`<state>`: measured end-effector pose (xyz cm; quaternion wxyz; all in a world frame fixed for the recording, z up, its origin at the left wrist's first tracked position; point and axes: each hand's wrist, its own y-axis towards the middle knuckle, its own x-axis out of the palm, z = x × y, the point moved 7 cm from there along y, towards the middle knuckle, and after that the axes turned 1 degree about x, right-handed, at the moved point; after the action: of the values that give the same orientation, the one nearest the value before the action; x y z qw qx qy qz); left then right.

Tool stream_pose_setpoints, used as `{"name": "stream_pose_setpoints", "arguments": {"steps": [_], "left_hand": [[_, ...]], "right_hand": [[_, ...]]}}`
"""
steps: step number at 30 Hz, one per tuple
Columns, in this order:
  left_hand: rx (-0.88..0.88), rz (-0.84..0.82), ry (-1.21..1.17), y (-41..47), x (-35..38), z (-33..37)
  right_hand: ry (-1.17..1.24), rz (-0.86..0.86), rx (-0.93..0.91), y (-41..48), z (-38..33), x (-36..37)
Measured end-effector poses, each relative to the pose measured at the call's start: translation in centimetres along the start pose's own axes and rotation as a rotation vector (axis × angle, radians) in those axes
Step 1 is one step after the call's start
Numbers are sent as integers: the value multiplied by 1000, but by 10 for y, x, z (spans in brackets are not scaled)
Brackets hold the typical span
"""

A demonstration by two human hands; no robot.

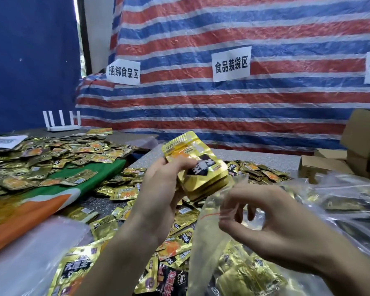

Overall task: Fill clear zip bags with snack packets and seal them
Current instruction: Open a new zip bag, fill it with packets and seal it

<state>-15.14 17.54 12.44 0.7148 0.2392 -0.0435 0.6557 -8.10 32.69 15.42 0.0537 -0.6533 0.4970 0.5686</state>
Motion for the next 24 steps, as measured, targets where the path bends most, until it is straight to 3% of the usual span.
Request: {"name": "stream_pose_setpoints", "arguments": {"steps": [3,7,14,18,24], "left_hand": [[172,1,155,-9,6,17],[270,-5,367,-14,8,23],[140,-12,448,-14,5,18],[69,-42,372,-13,3,16],[167,67,524,-11,-10,27]], "right_hand": [[17,12,-35,-1,-6,-2],[55,51,-78,-2,-12,-8],[89,-10,-89,-1,-14,3],[104,-28,-97,1,-15,11],[77,34,-87,1,-15,9]]}}
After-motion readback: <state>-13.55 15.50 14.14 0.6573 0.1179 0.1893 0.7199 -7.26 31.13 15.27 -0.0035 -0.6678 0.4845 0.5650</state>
